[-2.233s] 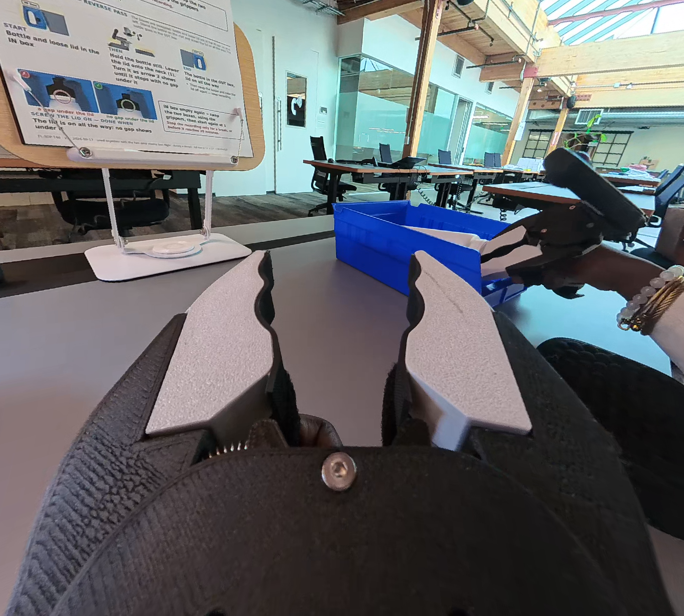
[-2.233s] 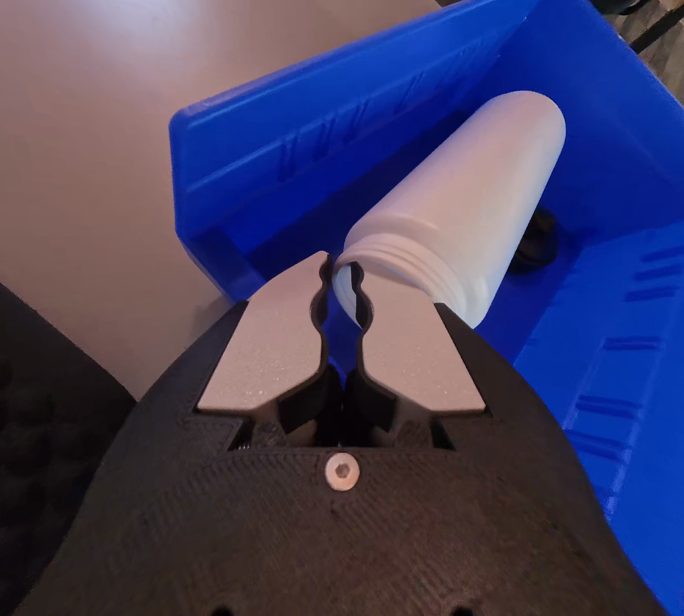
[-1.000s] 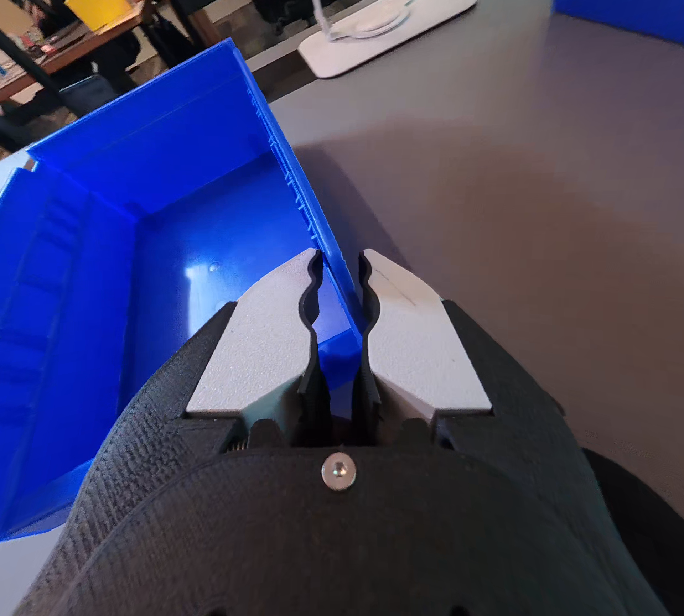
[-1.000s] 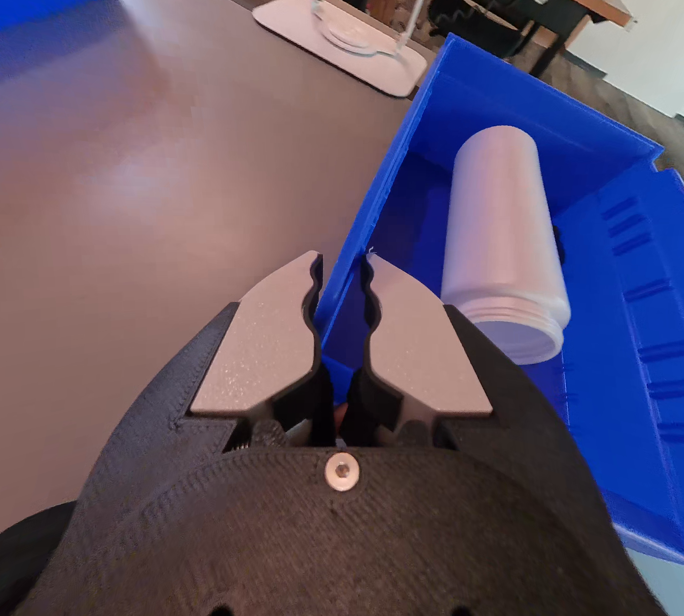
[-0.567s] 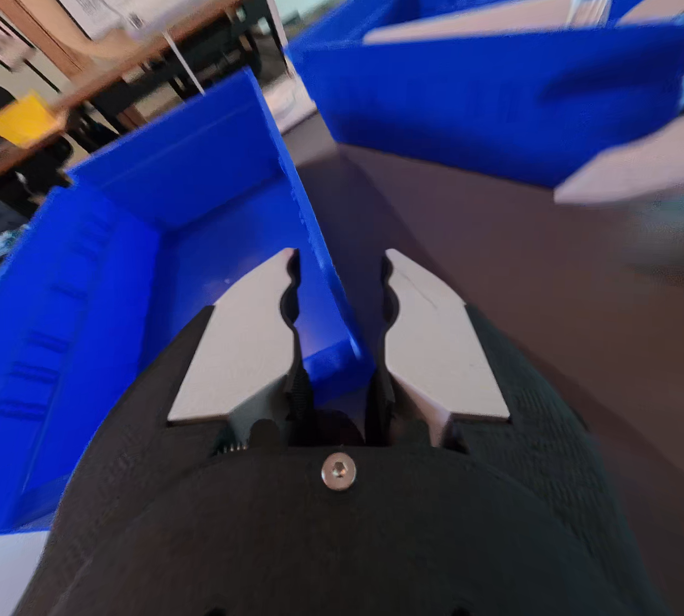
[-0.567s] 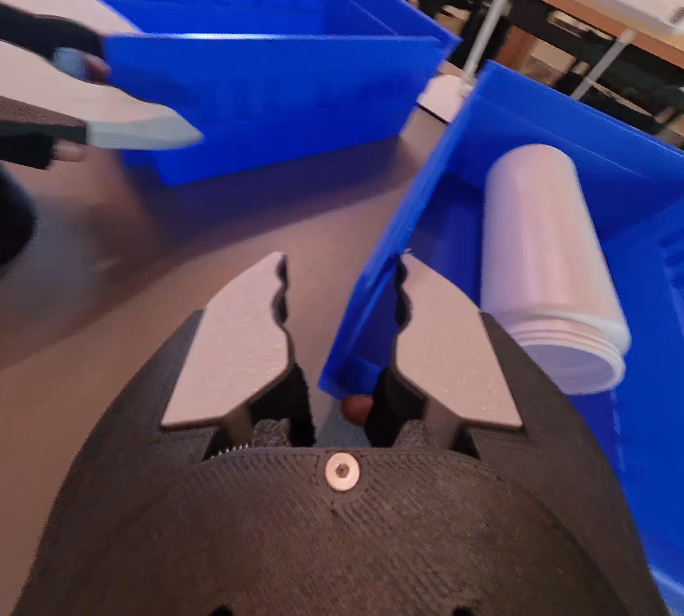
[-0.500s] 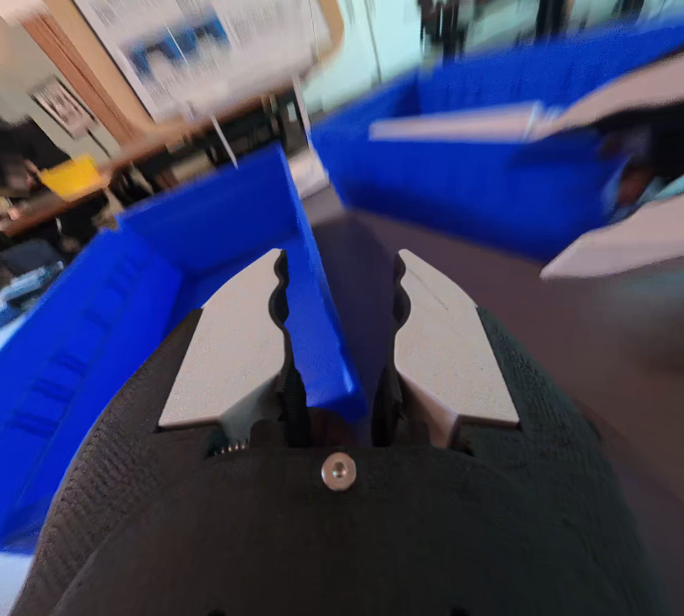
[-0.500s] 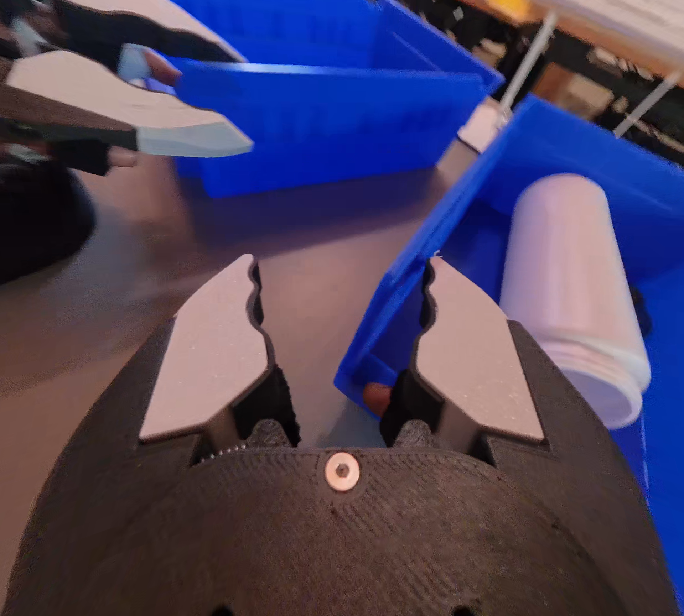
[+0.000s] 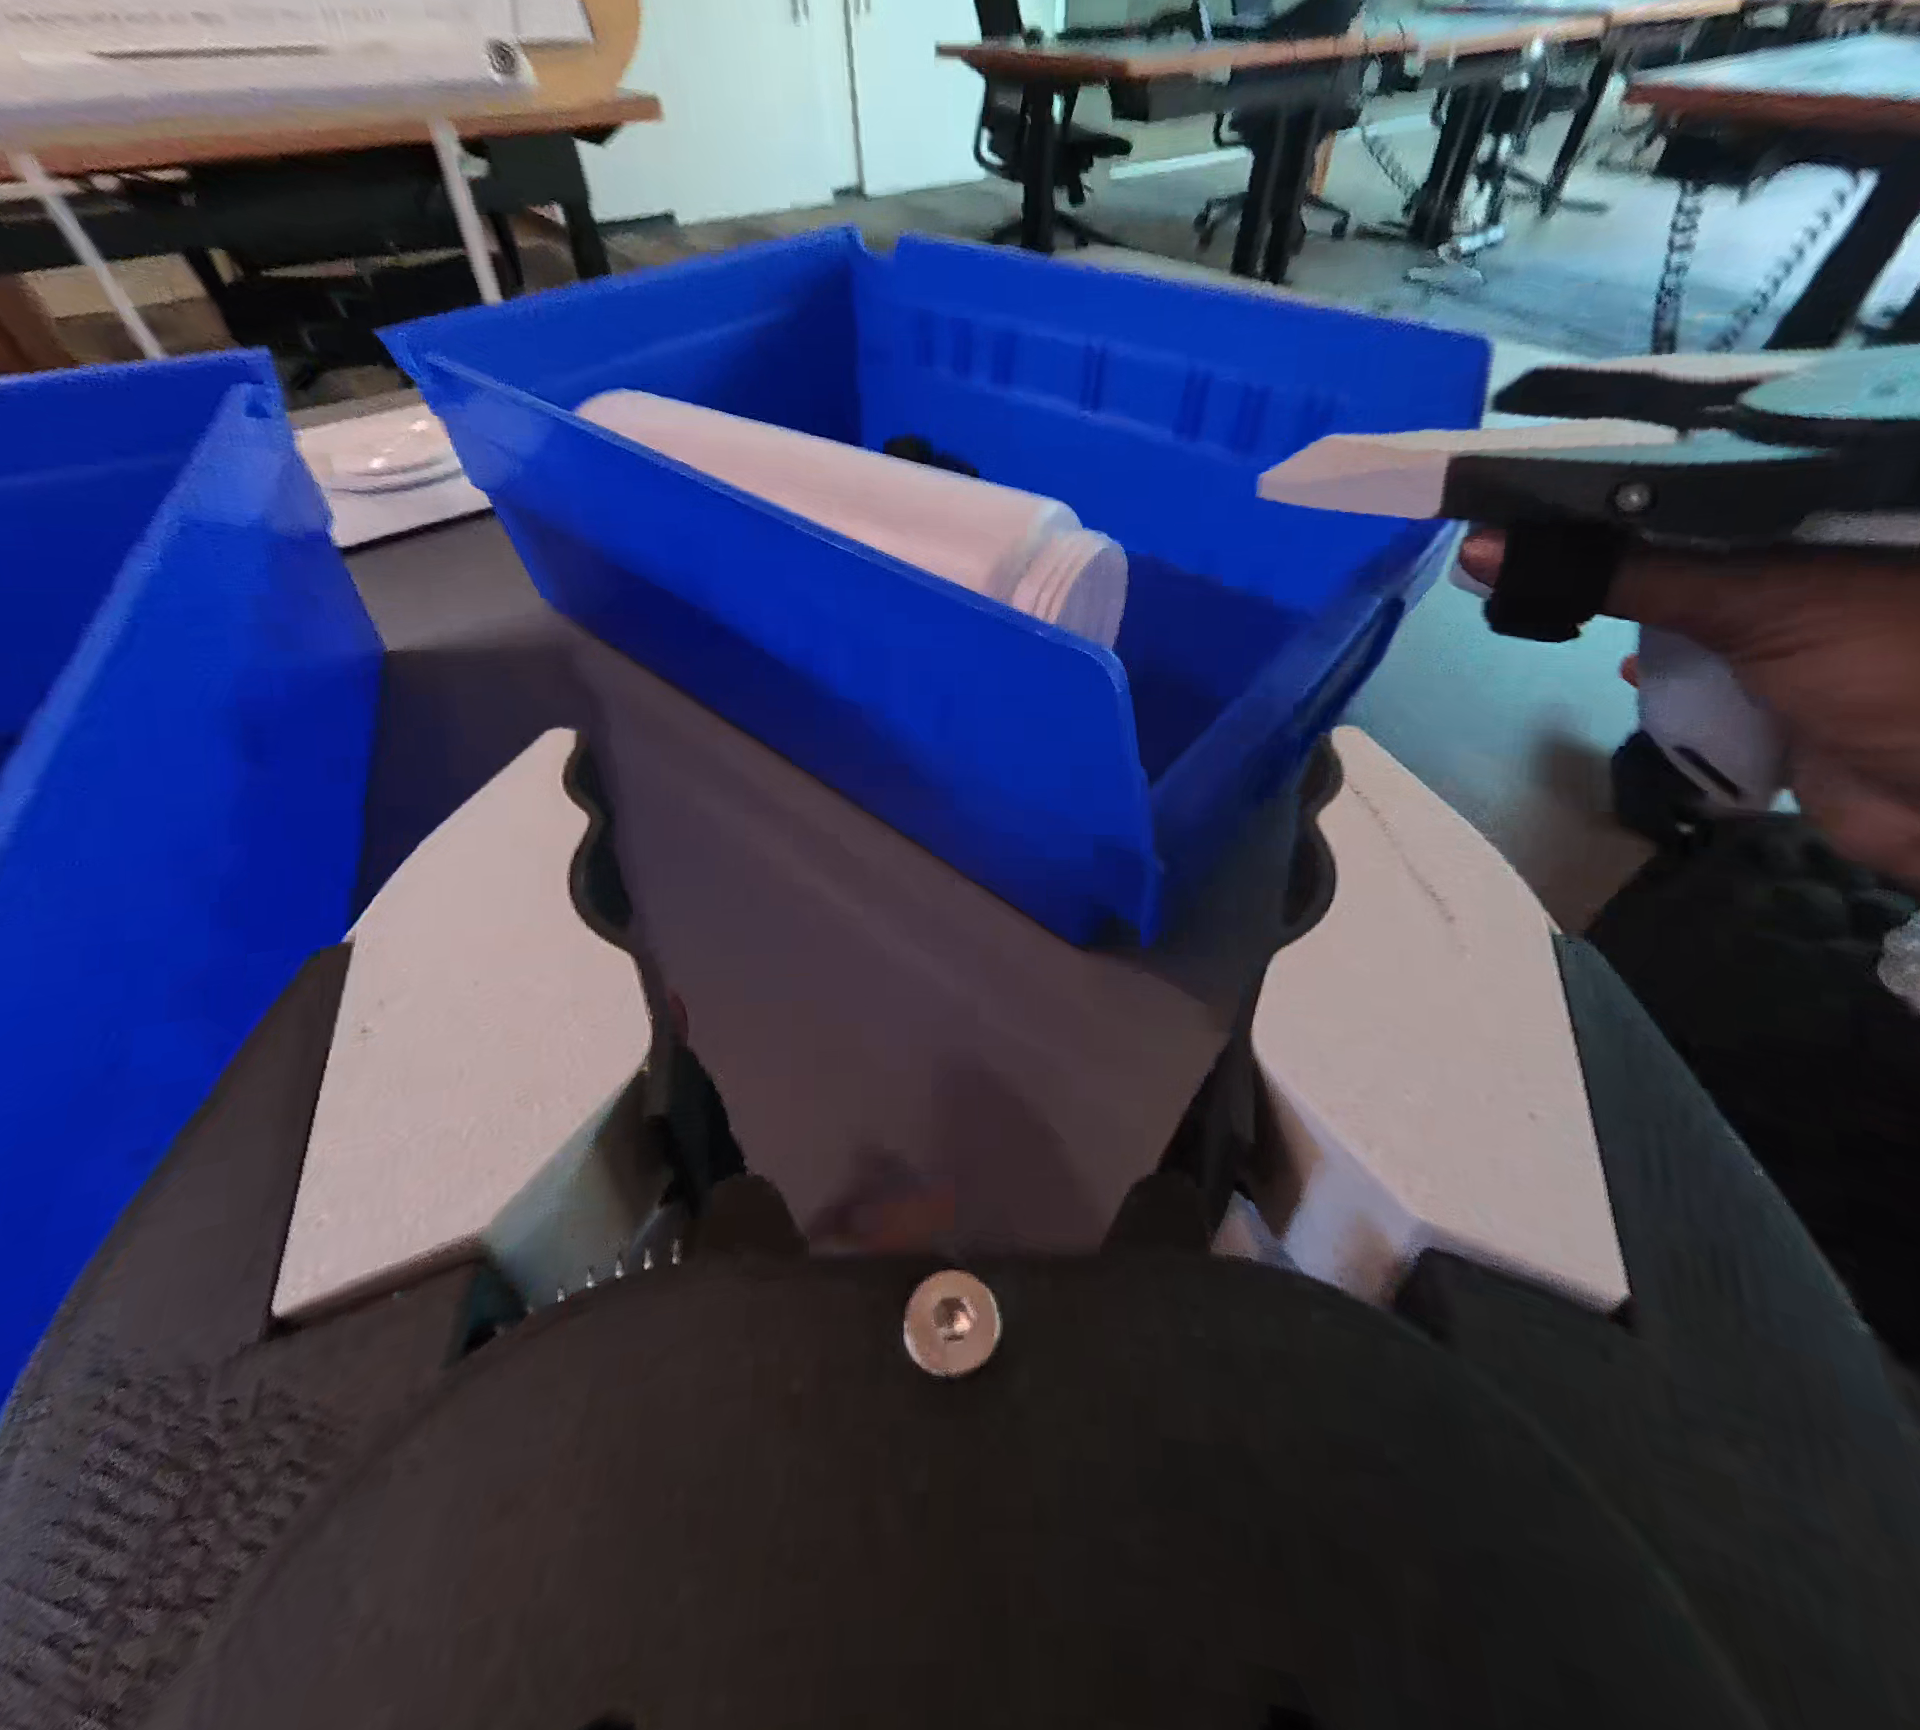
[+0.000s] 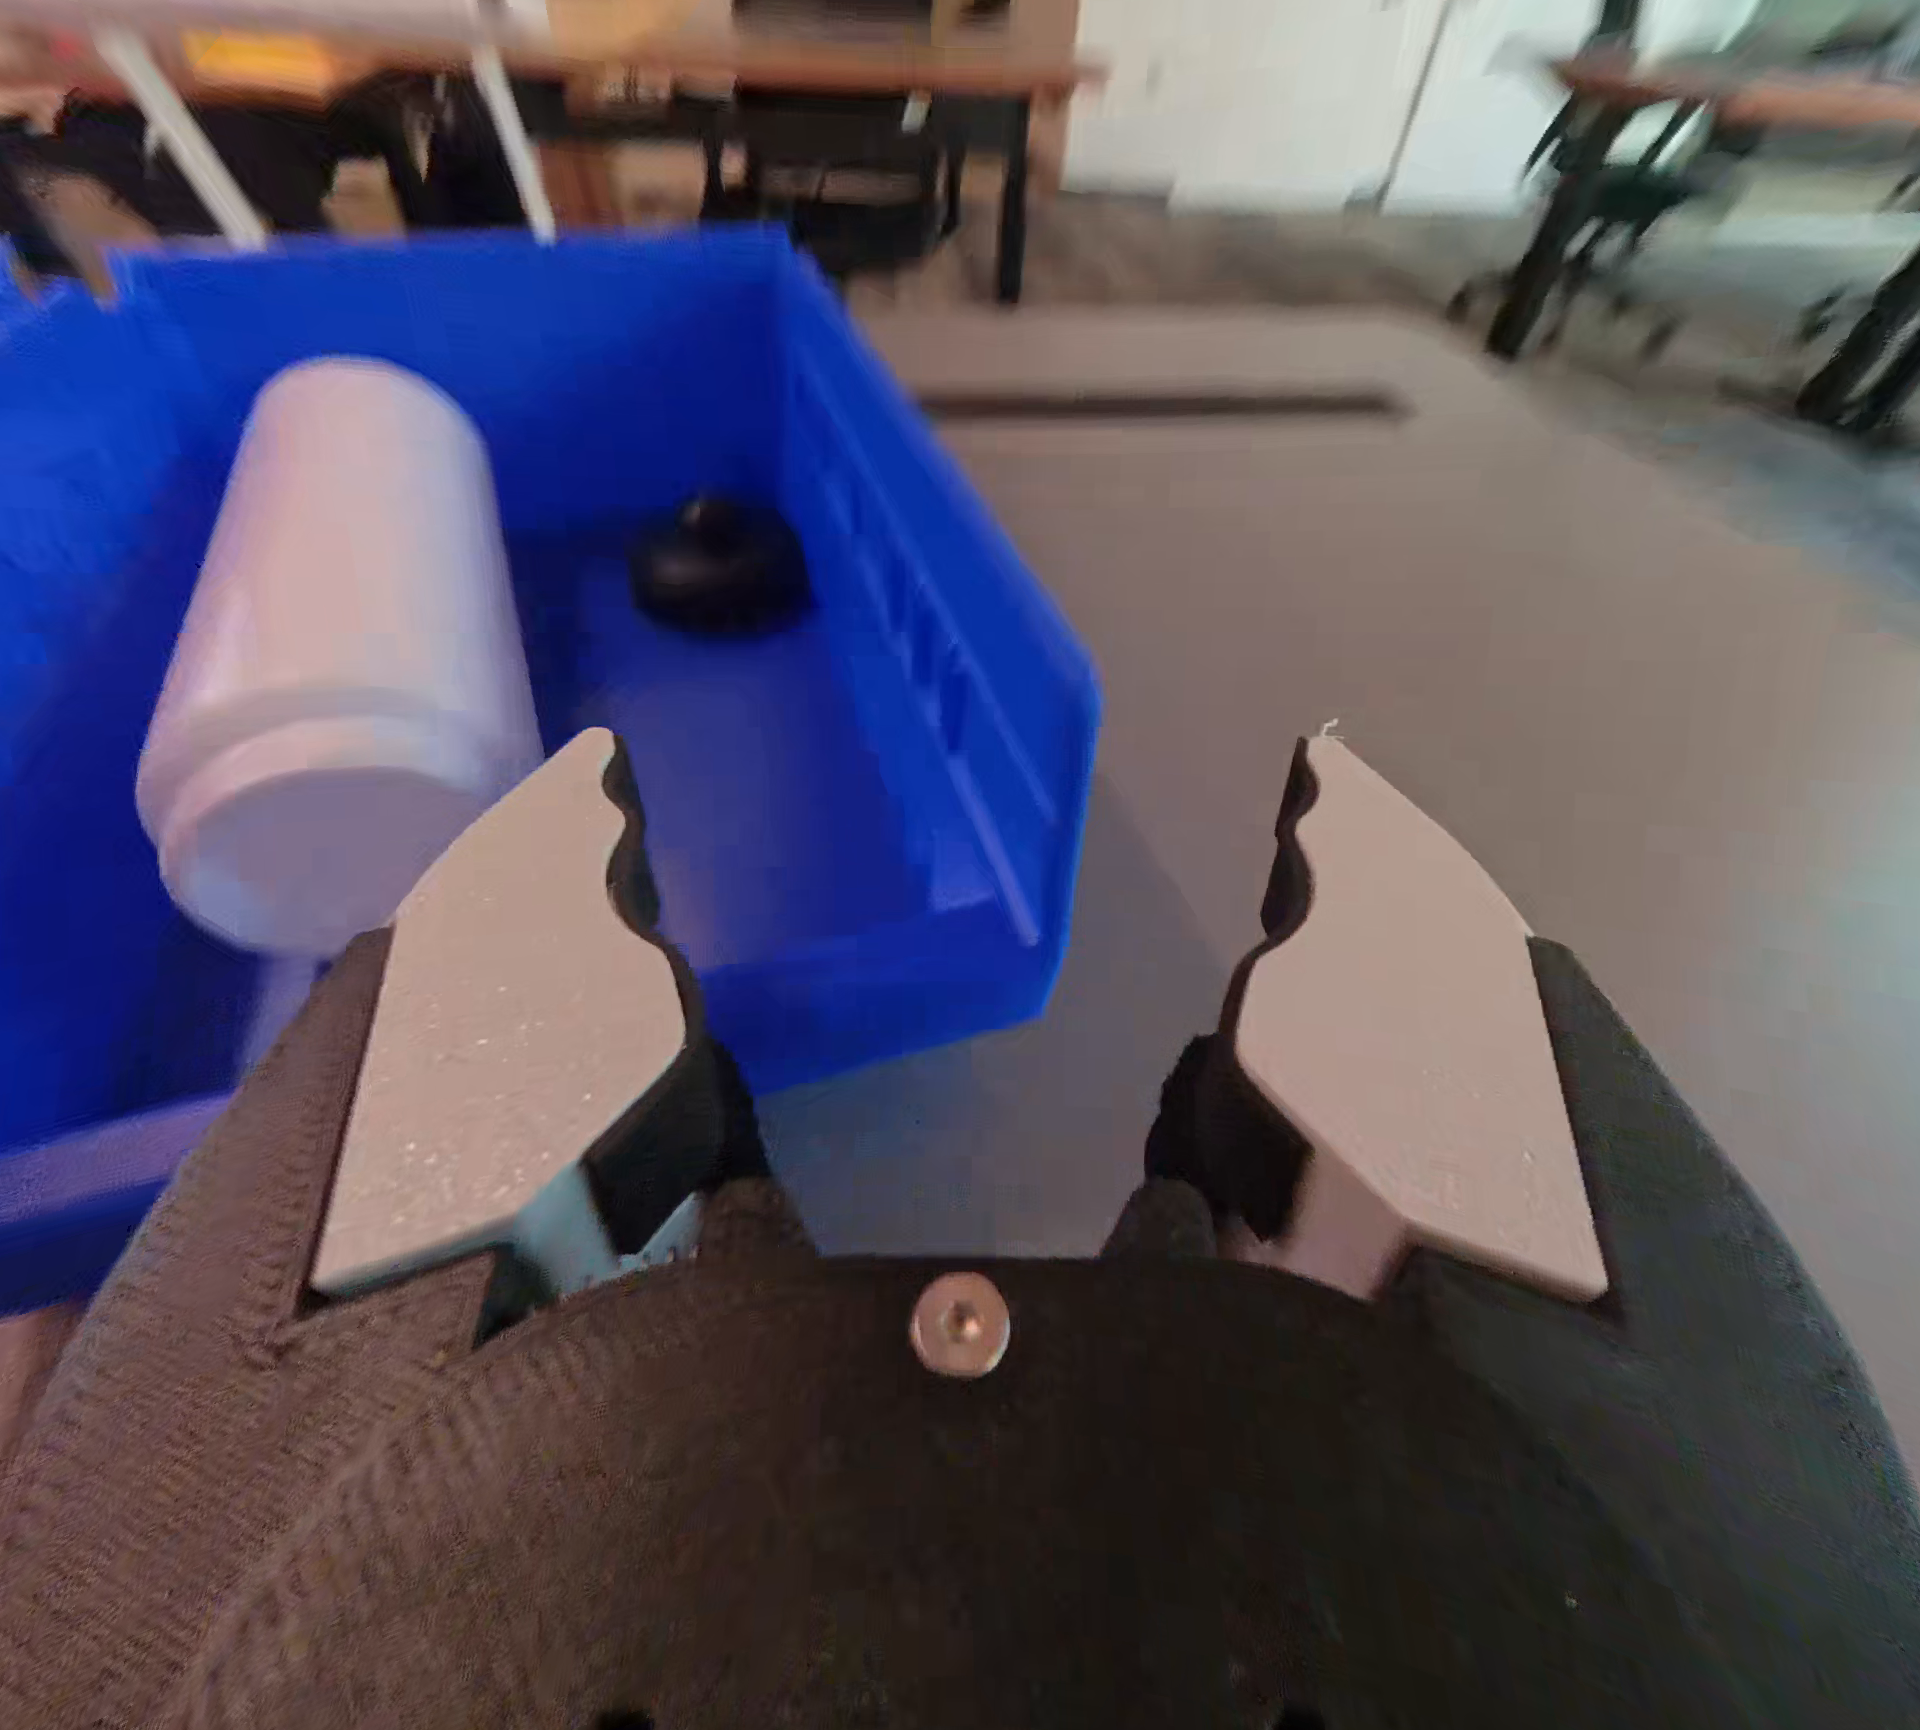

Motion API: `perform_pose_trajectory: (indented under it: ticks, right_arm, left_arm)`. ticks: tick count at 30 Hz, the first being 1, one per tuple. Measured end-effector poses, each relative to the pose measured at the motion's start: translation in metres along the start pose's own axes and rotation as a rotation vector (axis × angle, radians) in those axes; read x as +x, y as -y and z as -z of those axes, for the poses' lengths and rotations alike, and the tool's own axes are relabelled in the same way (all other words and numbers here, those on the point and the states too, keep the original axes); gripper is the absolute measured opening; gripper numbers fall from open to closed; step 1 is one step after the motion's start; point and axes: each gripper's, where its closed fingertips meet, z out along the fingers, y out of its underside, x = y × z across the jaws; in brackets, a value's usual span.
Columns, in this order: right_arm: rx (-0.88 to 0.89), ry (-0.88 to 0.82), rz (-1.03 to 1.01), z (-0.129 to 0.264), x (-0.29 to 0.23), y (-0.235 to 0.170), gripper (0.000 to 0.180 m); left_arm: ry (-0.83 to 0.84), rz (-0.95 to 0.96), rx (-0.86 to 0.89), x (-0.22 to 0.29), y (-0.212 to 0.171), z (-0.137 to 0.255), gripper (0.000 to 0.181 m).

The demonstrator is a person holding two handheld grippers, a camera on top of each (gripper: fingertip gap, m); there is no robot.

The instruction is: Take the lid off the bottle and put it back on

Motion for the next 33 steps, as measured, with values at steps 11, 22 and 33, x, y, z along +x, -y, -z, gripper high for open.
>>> perform_pose_trajectory:
  ticks: [11, 22, 33]
  right_arm:
    - [-0.104, 0.277, -0.011, -0.003, -0.047, -0.015, 0.062]
    - [0.054, 0.124, 0.426, 0.023, -0.060, 0.020, 0.007]
    - [0.344, 0.311, 0.507, 0.070, -0.182, 0.135, 0.012]
  left_arm:
    - [0.088, 0.001, -0.108, -0.031, -0.018, -0.012, 0.065]
    - [0.306, -0.147, 0.026, -0.062, 0.018, 0.006, 0.012]
    - [0.475, -0.212, 0.157, -0.149, 0.111, 0.128, 0.012]
